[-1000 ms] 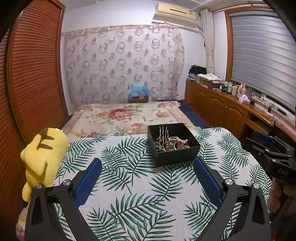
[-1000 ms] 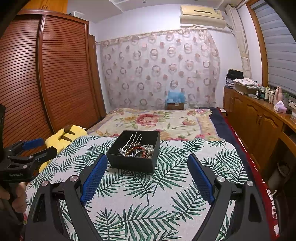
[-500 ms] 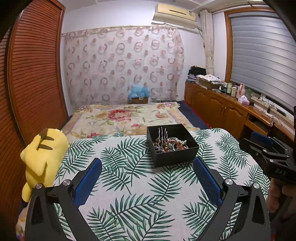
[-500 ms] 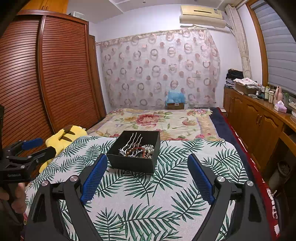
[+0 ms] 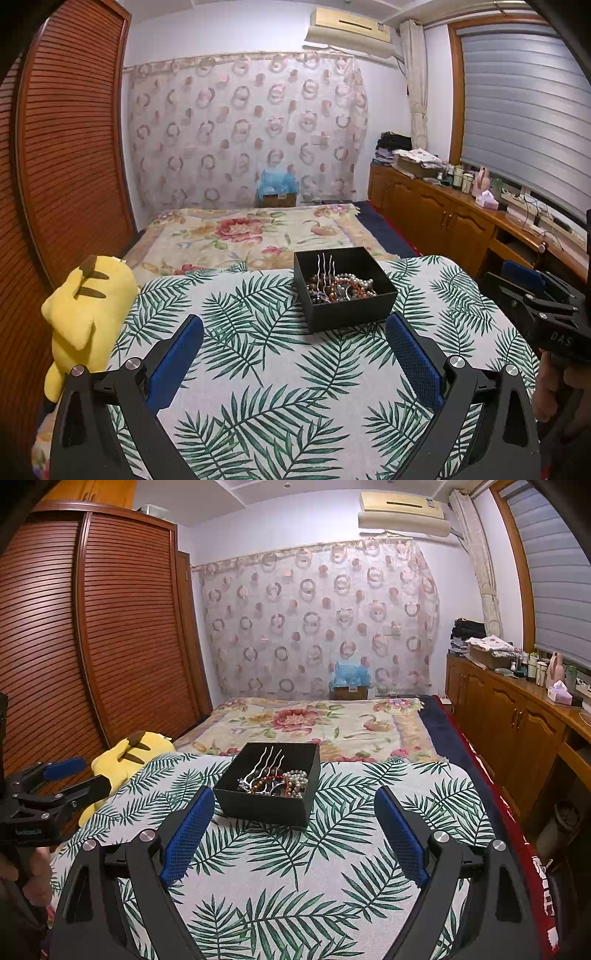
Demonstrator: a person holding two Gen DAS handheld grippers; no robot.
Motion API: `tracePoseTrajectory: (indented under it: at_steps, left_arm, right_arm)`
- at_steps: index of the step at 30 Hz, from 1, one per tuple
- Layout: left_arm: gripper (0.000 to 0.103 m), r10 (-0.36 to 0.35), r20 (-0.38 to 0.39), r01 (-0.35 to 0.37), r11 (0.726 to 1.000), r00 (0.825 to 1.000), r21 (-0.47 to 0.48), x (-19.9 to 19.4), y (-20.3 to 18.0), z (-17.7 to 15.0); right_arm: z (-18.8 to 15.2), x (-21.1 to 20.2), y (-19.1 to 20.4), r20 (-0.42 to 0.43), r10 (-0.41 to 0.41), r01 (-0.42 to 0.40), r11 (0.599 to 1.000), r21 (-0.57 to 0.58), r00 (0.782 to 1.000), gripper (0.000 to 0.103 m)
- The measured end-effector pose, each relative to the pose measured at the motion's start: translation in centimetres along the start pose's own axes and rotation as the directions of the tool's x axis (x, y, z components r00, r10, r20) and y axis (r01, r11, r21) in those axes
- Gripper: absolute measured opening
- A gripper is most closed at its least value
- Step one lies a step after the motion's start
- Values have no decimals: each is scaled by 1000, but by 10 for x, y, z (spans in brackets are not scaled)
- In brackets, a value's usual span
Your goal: Organize jewelry
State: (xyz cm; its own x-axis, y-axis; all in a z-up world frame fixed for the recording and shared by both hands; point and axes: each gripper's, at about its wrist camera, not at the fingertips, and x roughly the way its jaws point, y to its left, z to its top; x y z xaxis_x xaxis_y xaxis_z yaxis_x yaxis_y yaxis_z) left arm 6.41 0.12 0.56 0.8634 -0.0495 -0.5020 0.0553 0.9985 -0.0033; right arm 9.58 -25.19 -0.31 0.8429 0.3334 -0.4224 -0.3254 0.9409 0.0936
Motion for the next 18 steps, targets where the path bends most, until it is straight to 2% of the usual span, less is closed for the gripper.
tracePoseTrajectory:
  at_steps: [18]
  left_arm:
    - [95, 5, 2, -5, 1000, 1000, -1, -3, 1, 1]
  right_arm:
    - [-1, 0, 0, 1, -1, 1, 1000, 2, 1000, 90]
